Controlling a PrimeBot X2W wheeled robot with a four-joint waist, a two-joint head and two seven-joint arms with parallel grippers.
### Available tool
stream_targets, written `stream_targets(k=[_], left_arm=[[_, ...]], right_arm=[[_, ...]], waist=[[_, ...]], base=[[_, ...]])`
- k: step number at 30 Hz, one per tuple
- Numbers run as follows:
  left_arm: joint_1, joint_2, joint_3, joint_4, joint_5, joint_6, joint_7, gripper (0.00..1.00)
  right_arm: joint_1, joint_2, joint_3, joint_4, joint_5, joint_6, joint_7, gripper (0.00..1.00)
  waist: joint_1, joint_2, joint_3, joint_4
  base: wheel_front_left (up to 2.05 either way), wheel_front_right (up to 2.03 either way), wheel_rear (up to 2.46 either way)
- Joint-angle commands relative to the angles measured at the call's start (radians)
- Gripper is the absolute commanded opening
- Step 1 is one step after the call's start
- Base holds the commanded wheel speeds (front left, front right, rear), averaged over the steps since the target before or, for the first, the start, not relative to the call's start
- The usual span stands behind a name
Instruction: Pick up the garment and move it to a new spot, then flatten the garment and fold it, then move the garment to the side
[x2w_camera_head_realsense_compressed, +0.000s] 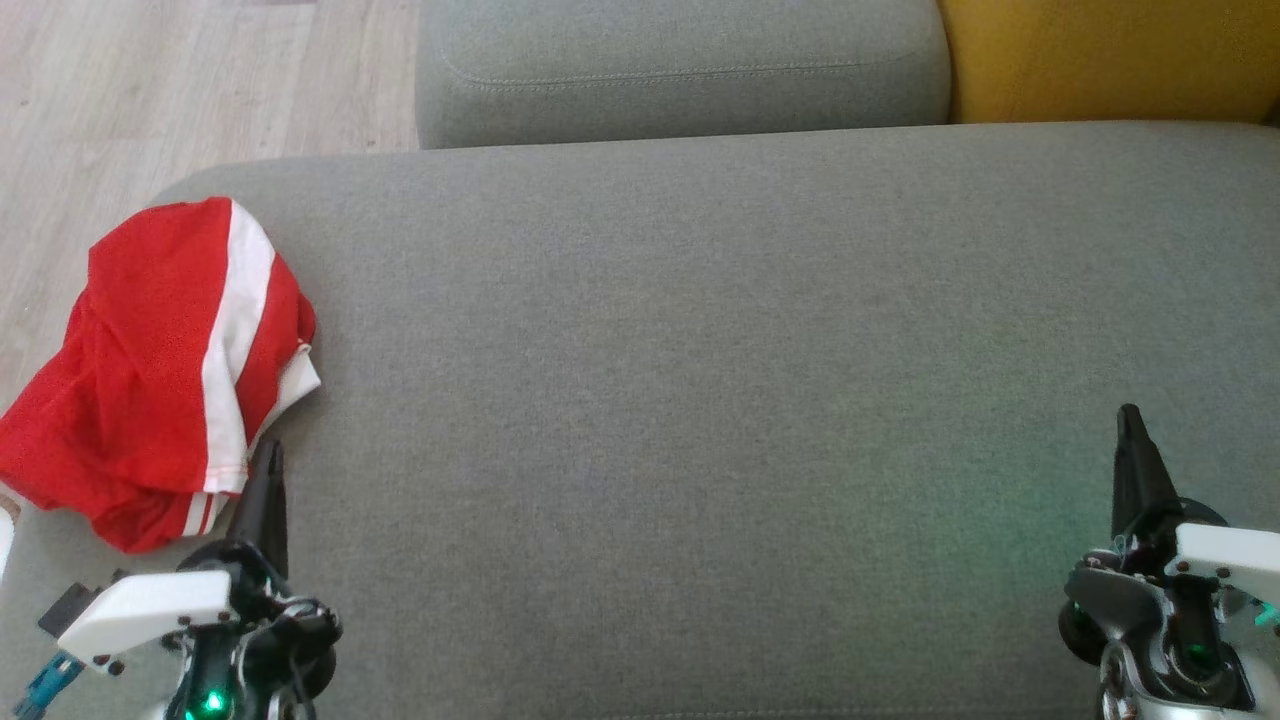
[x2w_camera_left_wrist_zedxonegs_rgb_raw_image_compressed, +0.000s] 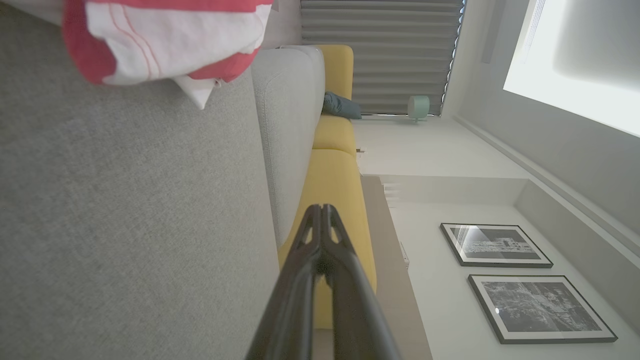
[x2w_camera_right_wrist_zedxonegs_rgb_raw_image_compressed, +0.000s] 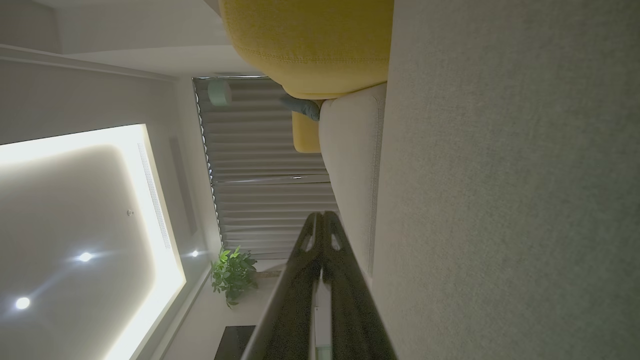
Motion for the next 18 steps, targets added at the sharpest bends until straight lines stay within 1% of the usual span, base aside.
stream_targets(k=[1,18], left_arm=[[-0.055,0.017,0.035,-0.038,-0.004,-0.007,0.008,0.00],[-0.055,0.017,0.035,-0.038,-0.004,-0.007,0.008,0.00]], right_arm=[[-0.024,-0.005,0.021,-0.041,0.007,0.007,0.006,0.00],[-0.024,-0.005,0.021,-0.041,0.007,0.007,0.006,0.00]], waist=[[0.0000,0.0000,0.000,0.000],[0.0000,0.0000,0.000,0.000]], base=[[0.00,0.00,0.00],[0.00,0.00,0.00]])
